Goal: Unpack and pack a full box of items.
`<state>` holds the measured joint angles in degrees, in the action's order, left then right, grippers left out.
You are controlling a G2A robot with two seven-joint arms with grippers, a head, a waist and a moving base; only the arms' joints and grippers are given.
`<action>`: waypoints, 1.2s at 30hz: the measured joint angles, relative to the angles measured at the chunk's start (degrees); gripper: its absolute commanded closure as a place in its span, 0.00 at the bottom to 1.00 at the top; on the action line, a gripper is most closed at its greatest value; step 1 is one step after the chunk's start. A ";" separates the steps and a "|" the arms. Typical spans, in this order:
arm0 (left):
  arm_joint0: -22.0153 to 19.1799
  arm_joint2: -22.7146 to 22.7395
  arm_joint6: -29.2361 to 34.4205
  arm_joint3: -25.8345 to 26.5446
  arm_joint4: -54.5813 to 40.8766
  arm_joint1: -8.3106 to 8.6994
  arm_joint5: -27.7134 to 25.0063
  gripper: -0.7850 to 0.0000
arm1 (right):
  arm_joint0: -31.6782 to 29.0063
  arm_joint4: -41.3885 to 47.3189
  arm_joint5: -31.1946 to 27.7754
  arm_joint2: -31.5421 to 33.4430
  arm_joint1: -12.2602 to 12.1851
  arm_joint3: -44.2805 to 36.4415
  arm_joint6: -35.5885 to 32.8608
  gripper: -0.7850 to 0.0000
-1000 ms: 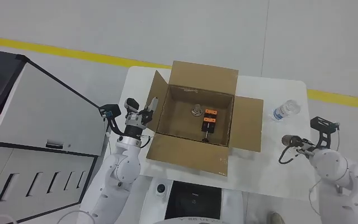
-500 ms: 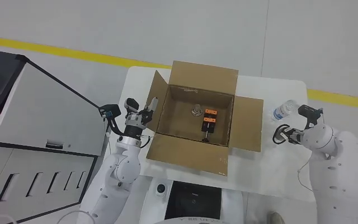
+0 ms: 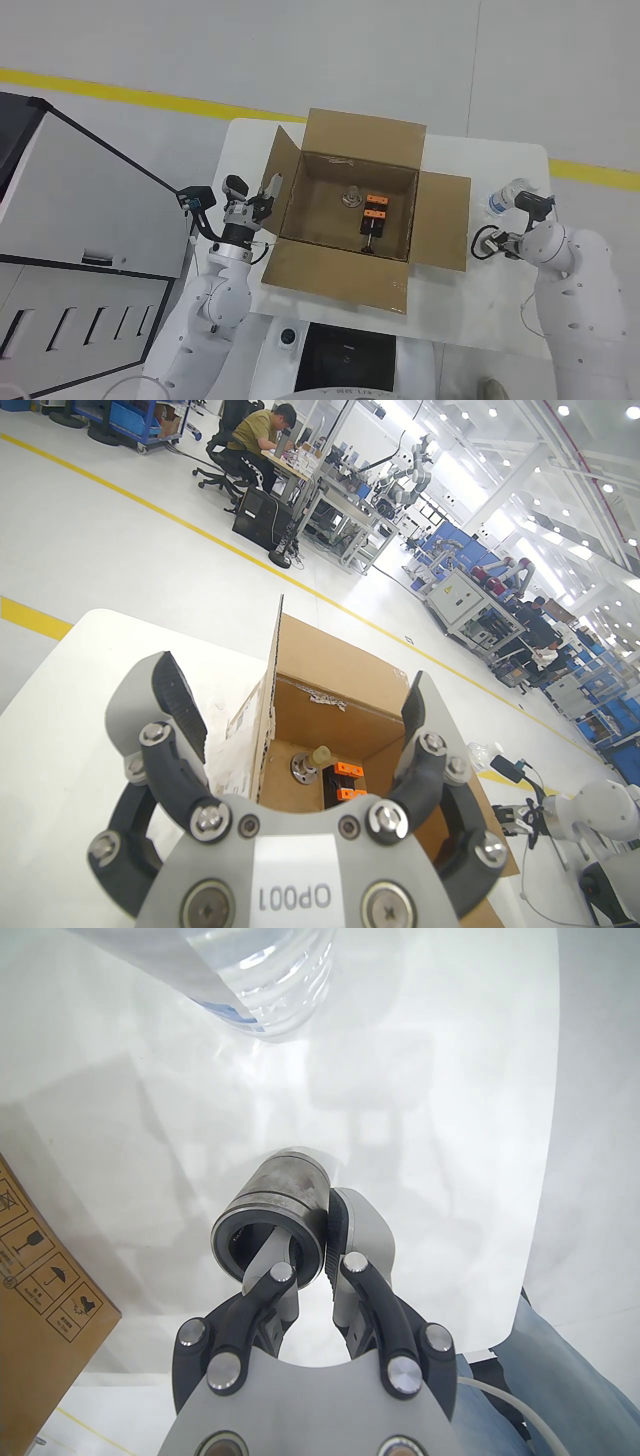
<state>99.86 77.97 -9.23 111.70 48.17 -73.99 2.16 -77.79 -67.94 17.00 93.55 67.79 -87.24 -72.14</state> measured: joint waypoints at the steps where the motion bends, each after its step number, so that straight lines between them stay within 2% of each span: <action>1: 0.00 0.00 0.00 0.00 0.00 0.00 0.00 0.00 | 0.09 -0.23 -0.04 -0.14 -0.01 0.26 0.11 1.00; 10: 0.00 0.00 0.00 0.00 0.00 0.00 0.00 0.00 | 0.19 -0.26 0.00 -0.44 -0.02 1.41 0.99 1.00; 11: 0.00 0.00 0.00 0.00 0.00 0.00 0.00 0.00 | 0.13 -0.15 -0.06 -0.34 -0.03 1.28 0.92 0.99; 12: 0.00 0.00 0.00 0.00 0.00 0.00 0.00 0.00 | 0.02 0.00 -0.10 -0.21 -0.06 1.08 0.85 0.90; 14: 0.00 0.00 0.00 0.00 0.00 0.00 0.00 0.00 | -0.19 0.11 -0.16 -0.03 -0.10 0.82 0.72 0.84; 21: 0.00 0.00 0.00 0.00 0.00 0.00 0.00 0.00 | -0.96 0.53 -0.51 1.06 -0.30 -0.77 0.32 0.77; 25: 0.00 0.00 0.00 0.00 0.00 0.00 0.00 0.00 | -1.67 1.11 -1.05 2.41 -0.50 -2.66 -0.08 0.77; 29: 0.00 0.00 0.00 0.00 0.00 0.00 0.00 0.00 | -3.26 2.63 -1.99 4.65 -0.78 -6.86 -1.20 0.75; 36: 0.00 0.00 0.00 0.00 0.00 0.00 0.00 0.00 | -7.43 5.94 -3.03 11.75 -1.44 -21.42 -4.83 0.73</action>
<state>99.86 77.97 -9.23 111.70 48.17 -73.99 2.16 -85.21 -62.00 13.97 105.30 66.35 -108.66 -76.97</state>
